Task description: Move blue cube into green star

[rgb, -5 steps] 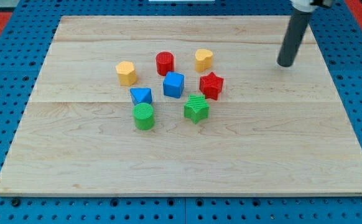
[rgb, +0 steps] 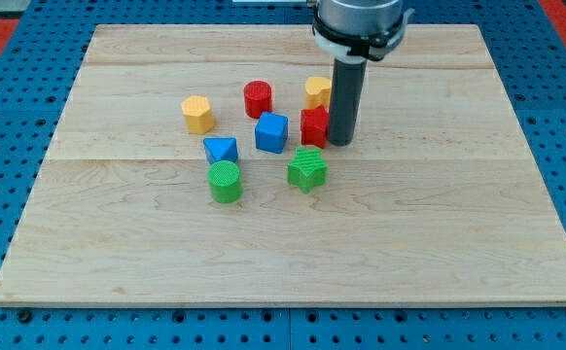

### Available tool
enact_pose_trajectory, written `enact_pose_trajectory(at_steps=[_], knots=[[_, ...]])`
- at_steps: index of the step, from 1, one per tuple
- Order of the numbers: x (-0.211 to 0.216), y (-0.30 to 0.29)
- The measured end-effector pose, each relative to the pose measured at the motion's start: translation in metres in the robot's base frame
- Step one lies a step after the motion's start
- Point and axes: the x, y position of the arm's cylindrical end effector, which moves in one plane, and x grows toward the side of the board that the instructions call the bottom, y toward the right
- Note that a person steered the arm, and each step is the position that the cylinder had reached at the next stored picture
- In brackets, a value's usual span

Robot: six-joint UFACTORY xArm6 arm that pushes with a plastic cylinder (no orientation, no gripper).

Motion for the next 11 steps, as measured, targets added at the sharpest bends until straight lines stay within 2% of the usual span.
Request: enact_pose_trajectory(at_steps=[1, 2, 3, 4, 6, 7, 8, 9, 11], knots=[[-0.025, -0.055], [-0.027, -0.129], [-0.05, -0.19], [-0.064, -0.181], [-0.036, -0.11], [-0.014, -0.133], [0.002, -0.087], [0.023, -0.073], [0.005, -0.011]])
